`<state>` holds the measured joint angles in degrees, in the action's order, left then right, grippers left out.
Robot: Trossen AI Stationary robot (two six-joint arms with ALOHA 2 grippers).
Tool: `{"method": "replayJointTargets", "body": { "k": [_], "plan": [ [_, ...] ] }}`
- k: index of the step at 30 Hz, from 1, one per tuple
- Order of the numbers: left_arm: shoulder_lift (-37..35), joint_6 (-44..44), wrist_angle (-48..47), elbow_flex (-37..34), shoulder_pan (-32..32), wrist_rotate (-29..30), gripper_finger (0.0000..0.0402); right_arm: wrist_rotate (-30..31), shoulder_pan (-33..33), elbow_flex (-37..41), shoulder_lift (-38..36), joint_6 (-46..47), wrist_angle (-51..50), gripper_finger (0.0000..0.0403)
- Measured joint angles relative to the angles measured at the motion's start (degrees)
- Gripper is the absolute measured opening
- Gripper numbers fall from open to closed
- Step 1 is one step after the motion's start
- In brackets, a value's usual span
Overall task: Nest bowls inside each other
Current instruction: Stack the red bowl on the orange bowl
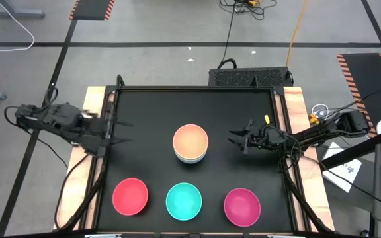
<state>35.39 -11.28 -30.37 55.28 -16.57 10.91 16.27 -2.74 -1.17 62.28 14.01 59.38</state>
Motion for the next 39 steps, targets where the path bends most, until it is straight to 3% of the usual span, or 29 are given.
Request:
{"method": "replayJointTargets", "body": {
  "k": [3, 6, 13, 16, 20, 26, 35, 39],
  "plan": [
    [7.1, 12.1, -14.1, 6.3, 0.0, 0.7, 0.0225, 0.0, 0.0, 0.0, 0.0, 0.1, -0.8, 0.0183],
    [12.1, 19.9, -20.4, 8.7, -0.7, -3.2, 0.0225, 0.0, 0.0, 0.0, 0.0, 0.0, -1.2, 0.0183],
    [17.0, 32.6, -30.6, 7.4, -2.3, -7.1, 0.0225, 0.0, 0.0, 0.0, 0.0, 0.1, -1.4, 0.0183],
    [17.6, 39.1, -33.2, 4.4, -3.7, -12.5, 0.0225, -0.1, 0.0, 0.0, 0.0, 0.1, -1.4, 0.0183],
    [17.8, 43.3, -28.3, -1.1, -6.8, -20.8, 0.0225, -0.4, 0.0, 0.0, 0.0, 0.1, -1.4, 0.0183],
    [18.3, 44.9, -11.6, -7.4, -11.2, -28.3, 0.0225, -1.6, 0.0, 0.0, 0.0, 0.1, -0.9, 0.0183],
    [18.6, 46.8, -10.1, -8.4, -13.2, -28.5, 0.0225, -1.6, -0.8, 0.1, 0.0, 0.3, -0.9, 0.0183],
    [18.6, 46.4, -10.1, -8.4, -13.2, -25.3, 0.0225, -1.6, -2.0, 0.1, 0.0, 0.5, -0.7, 0.0183]
  ]
}}
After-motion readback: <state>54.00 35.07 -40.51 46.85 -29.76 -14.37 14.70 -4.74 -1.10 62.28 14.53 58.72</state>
